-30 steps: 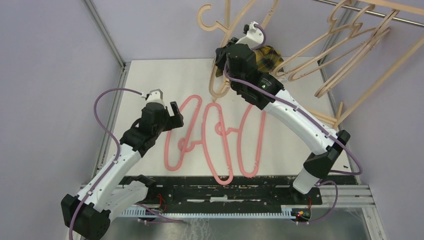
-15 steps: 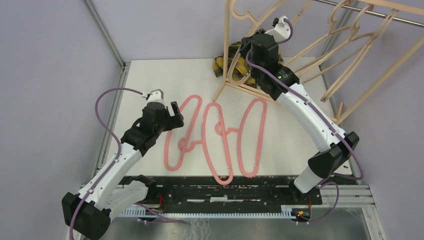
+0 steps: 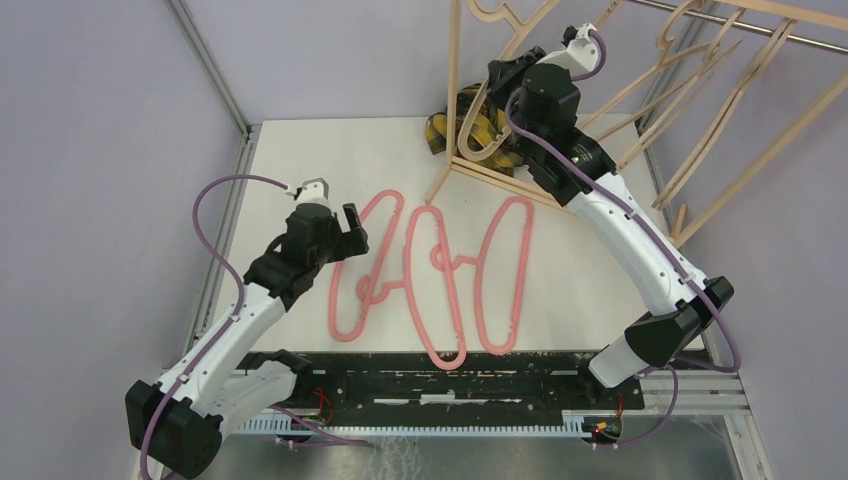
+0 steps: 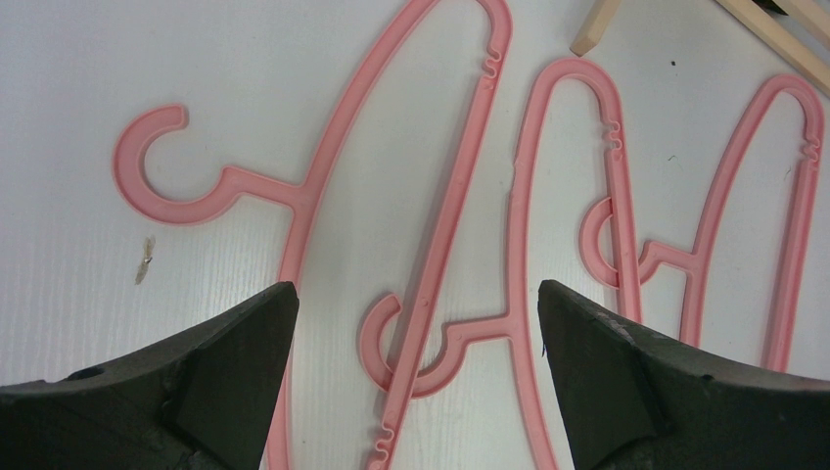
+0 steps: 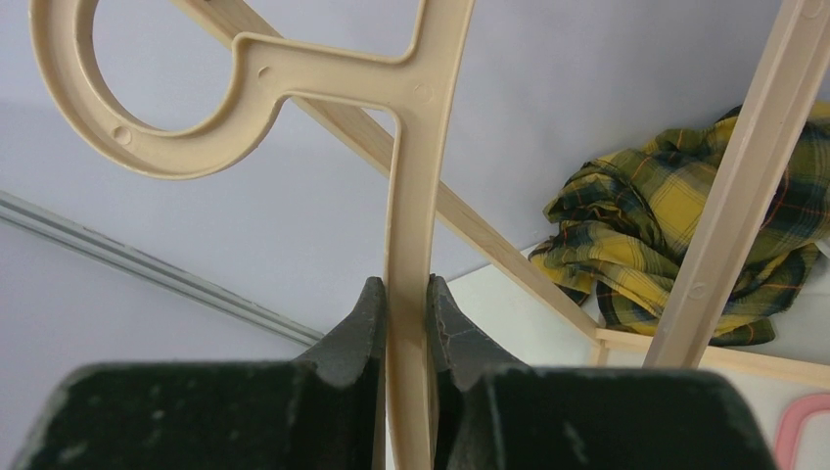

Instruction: Organize the hangers

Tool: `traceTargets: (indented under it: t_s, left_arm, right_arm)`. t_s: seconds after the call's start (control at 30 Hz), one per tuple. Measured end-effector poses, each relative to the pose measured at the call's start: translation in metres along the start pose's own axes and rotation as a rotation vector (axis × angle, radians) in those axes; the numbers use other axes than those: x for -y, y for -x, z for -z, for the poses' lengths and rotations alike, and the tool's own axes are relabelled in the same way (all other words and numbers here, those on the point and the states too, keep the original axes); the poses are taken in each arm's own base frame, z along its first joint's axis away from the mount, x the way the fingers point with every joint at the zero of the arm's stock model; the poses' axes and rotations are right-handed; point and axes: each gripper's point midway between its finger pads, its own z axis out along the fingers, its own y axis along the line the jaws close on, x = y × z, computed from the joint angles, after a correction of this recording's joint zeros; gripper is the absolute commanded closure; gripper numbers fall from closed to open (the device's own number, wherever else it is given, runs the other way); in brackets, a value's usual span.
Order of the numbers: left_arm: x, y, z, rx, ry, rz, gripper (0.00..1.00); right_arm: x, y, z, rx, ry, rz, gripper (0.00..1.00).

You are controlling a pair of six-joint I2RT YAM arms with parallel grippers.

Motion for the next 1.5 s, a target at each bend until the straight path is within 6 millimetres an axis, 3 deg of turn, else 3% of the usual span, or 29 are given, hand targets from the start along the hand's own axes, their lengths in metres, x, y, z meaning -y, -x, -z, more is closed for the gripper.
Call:
traceTargets:
  t_s: [0.17,0.57,1.07,1.27,1.5]
  left_arm:
    - [0.0,-0.001,-0.001,-0.004,0.002,-0.002,0.01]
    - [0.0,-0.001,-0.002,-0.006,0.003,-0.002,0.01]
    - [0.0,-0.001,-0.002,-0.006,0.003,-0.002,0.01]
    - [0.0,-0.001,-0.002,-0.006,0.003,-0.002,0.01]
    - [0.0,-0.001,-0.002,-0.006,0.003,-0.002,0.01]
  right_arm:
    - [0.005,0.012,-0.002,0.032,-0.025,0.0,0.99]
    - [0.041,0.04,-0.014,0.098,-0.134,0.015,0.99]
    - [0.084,0.054,-0.022,0.133,-0.252,0.006,0.99]
    - [0.102,0.064,-0.014,0.155,-0.284,-0.023,0.99]
    - [0.129,0.087,0.014,0.203,-0.321,-0.064,0.98]
